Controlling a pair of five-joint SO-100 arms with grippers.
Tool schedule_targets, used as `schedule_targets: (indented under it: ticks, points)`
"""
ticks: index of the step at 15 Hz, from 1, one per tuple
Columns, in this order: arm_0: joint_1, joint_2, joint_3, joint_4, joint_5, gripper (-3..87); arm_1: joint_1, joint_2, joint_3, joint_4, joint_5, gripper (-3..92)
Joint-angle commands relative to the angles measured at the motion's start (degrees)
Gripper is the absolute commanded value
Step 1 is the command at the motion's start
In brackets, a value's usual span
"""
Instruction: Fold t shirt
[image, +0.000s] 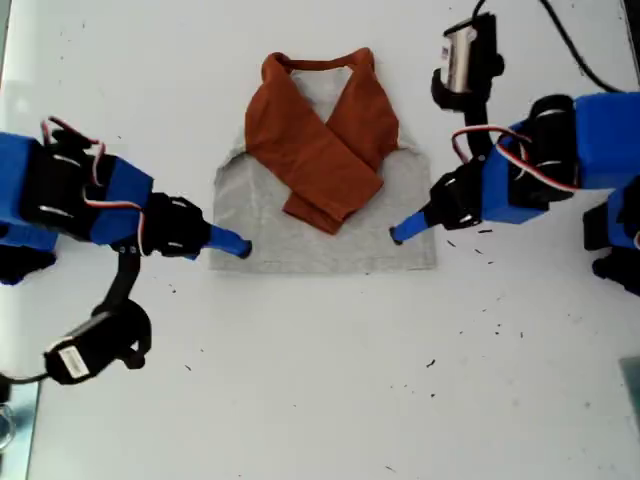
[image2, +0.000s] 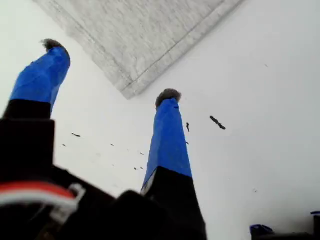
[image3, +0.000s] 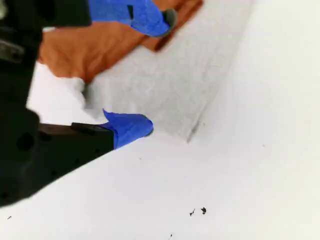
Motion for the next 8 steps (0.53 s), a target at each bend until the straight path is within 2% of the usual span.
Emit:
schedule_targets:
  ticks: [1,3,5,6,7,8]
  points:
    - [1.0,-8.9,0.0,-7.2,-1.1,27.0,-2.4,-3.7,2.1,-7.7,2.9,34.0]
    - [-0.5,-14.2,0.9,-10.2,-1.8,26.8,-2.8,-9.7,3.3,-12.7,3.4,32.8]
    - [-3.7,-14.2,5.1,-14.6,-2.3,21.4,-2.9,-14.3,4.2,-18.0,3.9,28.9]
    - [-5.1,-14.2,6.6,-17.1,-1.7,12.8,-2.8,-16.7,4.2,-19.8,4.0,22.7]
    - [-6.1,-15.1,6.5,-18.3,-0.4,-0.2,-2.5,-18.5,3.8,-20.3,4.8,3.5]
    - [-5.8,-15.0,5.8,-18.3,-0.4,-0.3,-2.6,-18.8,3.7,-20.8,4.7,3.2]
